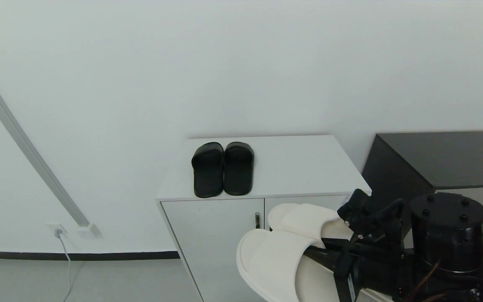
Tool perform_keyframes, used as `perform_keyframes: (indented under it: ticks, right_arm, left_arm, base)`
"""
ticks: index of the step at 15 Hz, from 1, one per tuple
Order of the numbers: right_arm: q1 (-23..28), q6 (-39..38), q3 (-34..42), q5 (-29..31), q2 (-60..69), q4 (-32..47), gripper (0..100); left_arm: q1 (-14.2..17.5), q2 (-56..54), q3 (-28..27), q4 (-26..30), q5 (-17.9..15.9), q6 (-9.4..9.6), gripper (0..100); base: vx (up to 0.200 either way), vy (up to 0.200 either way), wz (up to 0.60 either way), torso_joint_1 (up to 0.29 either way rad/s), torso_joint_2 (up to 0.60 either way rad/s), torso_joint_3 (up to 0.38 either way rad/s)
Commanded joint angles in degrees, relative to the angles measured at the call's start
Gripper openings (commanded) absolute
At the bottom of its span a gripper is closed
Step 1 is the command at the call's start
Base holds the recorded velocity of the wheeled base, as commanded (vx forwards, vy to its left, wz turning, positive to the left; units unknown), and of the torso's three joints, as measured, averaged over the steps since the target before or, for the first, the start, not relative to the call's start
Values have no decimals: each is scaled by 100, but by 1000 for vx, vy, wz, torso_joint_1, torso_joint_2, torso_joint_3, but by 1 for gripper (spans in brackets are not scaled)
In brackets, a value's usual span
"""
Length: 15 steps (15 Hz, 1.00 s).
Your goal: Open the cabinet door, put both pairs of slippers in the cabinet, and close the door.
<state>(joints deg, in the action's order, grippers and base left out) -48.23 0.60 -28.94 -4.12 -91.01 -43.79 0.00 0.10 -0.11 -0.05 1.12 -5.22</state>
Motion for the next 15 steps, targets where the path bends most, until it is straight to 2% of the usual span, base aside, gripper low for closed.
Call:
perform_keyframes:
  ticks: [1,11,15]
  right_arm:
    - [-38,2,29,-10,-145,-7,0]
    - [-73,-7,196,-19,-101,-16,0]
    - [-90,11,292,-1,-118,-183,0]
  left_arm:
    - [0,-1,2,-4,2,3,0]
    - [0,-1,2,-4,28,-6,0]
    - [0,-1,2,-4,20,3,0]
  base:
    - [0,0,0,0,0,0]
    - [0,0,0,0,0,0]
    - [0,0,0,-126,285,159]
